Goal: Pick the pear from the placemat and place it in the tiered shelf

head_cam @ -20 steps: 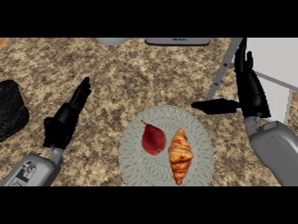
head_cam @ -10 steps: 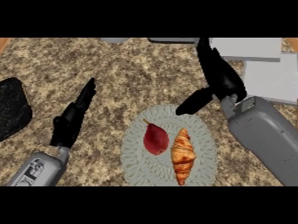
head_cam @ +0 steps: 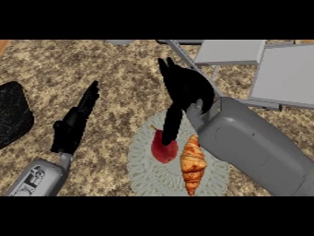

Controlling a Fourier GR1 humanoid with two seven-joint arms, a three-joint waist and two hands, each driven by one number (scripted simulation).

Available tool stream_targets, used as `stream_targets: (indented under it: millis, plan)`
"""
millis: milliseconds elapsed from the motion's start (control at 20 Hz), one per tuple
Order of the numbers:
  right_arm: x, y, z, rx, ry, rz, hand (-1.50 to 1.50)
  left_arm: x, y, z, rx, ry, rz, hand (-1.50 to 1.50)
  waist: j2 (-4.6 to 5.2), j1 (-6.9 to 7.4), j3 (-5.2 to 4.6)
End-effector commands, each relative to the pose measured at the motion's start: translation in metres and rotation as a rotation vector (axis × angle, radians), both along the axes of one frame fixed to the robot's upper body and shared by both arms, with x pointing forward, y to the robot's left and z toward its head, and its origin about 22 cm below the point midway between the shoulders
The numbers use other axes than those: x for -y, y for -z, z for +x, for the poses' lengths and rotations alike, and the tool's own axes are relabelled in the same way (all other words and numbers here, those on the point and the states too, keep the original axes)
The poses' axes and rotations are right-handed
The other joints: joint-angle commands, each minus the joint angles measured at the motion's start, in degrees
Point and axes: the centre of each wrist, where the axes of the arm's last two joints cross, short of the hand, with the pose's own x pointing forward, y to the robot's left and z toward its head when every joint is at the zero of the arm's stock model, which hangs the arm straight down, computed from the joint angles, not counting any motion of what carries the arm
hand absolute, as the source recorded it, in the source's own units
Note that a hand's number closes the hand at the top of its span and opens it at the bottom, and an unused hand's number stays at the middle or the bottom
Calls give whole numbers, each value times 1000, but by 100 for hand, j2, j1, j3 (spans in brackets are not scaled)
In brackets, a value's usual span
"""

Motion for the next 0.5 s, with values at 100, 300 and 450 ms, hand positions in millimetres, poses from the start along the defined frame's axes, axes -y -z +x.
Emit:
stream_targets:
  millis: [100,300,450]
  plan:
    - [-44,-10,-18,-68,6,-125,-150,3,1,-5,10,-22,-9,0,11,-40,5]
    - [-48,-25,-21,-47,-18,-133,-150,-5,9,1,-9,0,0,0,15,-99,4]
    - [-65,-11,-34,-54,-2,-133,-150,5,-13,-3,-6,-7,0,0,-7,-62,9]
